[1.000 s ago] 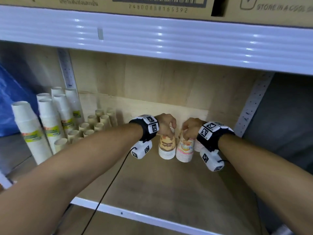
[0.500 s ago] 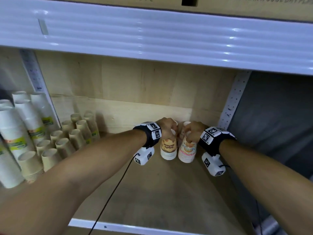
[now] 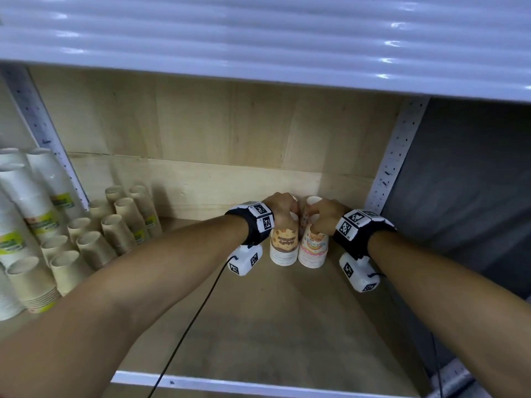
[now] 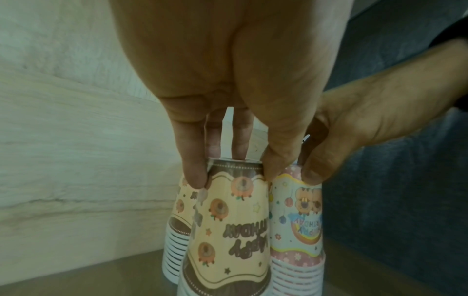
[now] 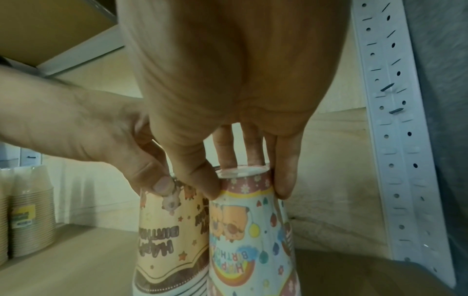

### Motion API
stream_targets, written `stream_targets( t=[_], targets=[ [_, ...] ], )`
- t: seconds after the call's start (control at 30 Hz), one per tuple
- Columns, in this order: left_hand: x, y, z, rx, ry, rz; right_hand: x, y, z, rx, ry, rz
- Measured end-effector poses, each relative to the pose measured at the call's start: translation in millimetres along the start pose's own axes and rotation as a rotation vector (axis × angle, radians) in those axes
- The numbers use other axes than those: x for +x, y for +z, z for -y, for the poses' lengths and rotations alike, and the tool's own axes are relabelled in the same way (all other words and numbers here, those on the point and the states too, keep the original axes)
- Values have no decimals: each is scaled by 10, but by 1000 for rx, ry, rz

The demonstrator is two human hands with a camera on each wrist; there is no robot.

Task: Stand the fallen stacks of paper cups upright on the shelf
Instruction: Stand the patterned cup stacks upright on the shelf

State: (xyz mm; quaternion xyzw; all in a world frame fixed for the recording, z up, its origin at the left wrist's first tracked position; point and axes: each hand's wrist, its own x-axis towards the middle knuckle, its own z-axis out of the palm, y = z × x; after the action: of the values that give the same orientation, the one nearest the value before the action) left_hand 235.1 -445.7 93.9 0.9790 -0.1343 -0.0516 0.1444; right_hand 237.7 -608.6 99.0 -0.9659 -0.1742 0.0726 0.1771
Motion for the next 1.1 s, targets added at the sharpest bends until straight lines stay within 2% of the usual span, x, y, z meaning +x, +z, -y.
stream_targets(
  t=[0.27, 0.53, 0.87, 1.1],
  targets=[
    [-15, -42, 1, -4, 8, 24, -13, -19, 0, -3, 3, 10],
    [-169, -209, 48, -9, -42, 21, -97, -102, 224, -126, 46, -139],
    [-663, -737, 341, 27, -135, -17, -113, -186, 955, -134, 40, -140],
    [-1246, -1126, 818, 25, -272, -92, -109, -64, 1735, -158, -107, -84]
  ],
)
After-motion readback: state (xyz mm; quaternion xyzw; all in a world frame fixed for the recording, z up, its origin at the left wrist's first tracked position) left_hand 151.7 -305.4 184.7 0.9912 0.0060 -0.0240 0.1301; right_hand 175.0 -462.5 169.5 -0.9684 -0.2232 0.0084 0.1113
